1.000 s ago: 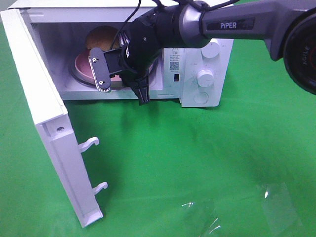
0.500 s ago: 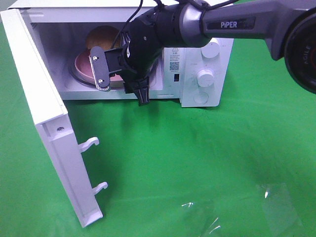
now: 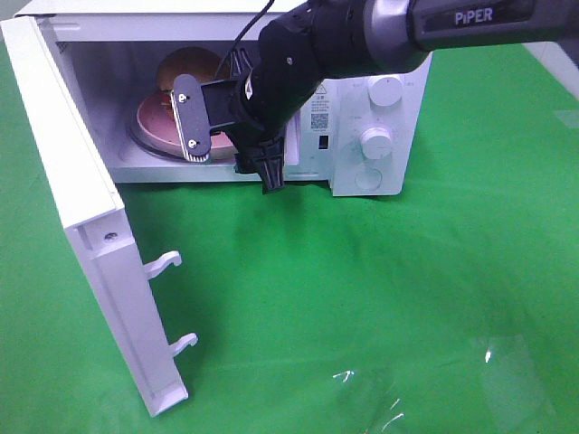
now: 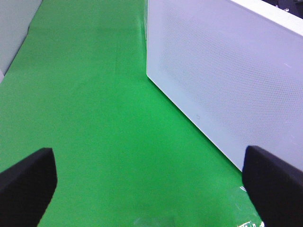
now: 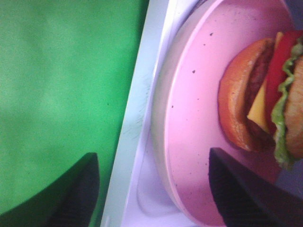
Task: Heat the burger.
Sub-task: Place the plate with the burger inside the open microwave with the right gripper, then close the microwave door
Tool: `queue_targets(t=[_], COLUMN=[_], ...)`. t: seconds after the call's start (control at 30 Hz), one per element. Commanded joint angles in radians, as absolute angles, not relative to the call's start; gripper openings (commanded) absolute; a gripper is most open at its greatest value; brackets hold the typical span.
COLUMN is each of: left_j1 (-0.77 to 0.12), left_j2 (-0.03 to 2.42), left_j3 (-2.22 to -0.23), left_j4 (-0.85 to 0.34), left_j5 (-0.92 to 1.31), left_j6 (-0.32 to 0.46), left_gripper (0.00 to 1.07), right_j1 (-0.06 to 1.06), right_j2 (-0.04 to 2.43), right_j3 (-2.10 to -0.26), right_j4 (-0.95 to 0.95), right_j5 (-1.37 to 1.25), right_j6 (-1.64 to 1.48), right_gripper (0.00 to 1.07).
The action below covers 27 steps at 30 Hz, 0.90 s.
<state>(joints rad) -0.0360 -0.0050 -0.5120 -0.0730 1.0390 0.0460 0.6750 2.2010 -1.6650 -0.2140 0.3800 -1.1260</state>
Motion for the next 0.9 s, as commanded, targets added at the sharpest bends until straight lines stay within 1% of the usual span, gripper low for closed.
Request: queue_targets(t=[0.03, 0.1, 0.2, 0.33, 0.6, 0.63, 0.67, 0.7, 0.8, 0.87, 0.9], left_j1=[-0.032, -0.032, -0.032, -0.032, -0.032, -0.032, -0.032, -0.032, -0.032, -0.032, -0.032], left_j2=[-0.024, -0.024, -0.024, -0.024, -0.024, -0.024, -0.024, -0.024, -0.024, -0.024, -0.024], left_j3=[-0.51, -0.51, -0.51, -0.51, -0.51, -0.51, -0.51, -0.51, -0.51, -0.51, -0.51], left_j4=[-0.074, -0.074, -0.074, -0.074, -0.074, -0.074, -0.074, -0.074, -0.074, -0.074, -0.074], left_j5=[1.035, 1.035, 1.035, 1.035, 1.035, 1.035, 1.035, 1.035, 1.035, 1.035, 1.035], left_j6=[0.04, 0.04, 0.04, 0.04, 0.04, 0.04, 0.04, 0.04, 0.04, 0.04, 0.04], left_gripper=[1.0, 1.0, 1.0, 1.0, 1.0, 1.0, 1.0, 1.0, 1.0, 1.0, 1.0], right_j1=[0.675, 0.675, 0.675, 0.675, 0.675, 0.675, 0.675, 0.675, 0.675, 0.675, 0.675], right_j2=[2.164, 2.121, 2.1, 2.024, 1.903, 1.869, 1.869, 1.834, 1.815, 1.74, 1.74], right_j3=[-1.627, -1.563, -1.532, -1.433, -1.29, -1.246, -1.246, -1.195, -1.169, -1.081, -1.081], right_j4=[-0.212, -0.214, -0.214, -0.215, -0.215, -0.214, -0.214, -0.214, -0.214, -0.214, -0.214], right_j5=[0.352, 0.331, 0.328, 0.298, 0.281, 0.276, 0.276, 0.265, 0.257, 0.252, 0.252], right_j6=[-1.121, -1.121, -1.12, -1.118, -1.082, -1.063, -1.063, -1.046, -1.035, -0.999, -0.999], right_gripper=[0.66, 0.69, 0.69, 0.71, 0.71, 0.71, 0.71, 0.71, 0.71, 0.71, 0.71])
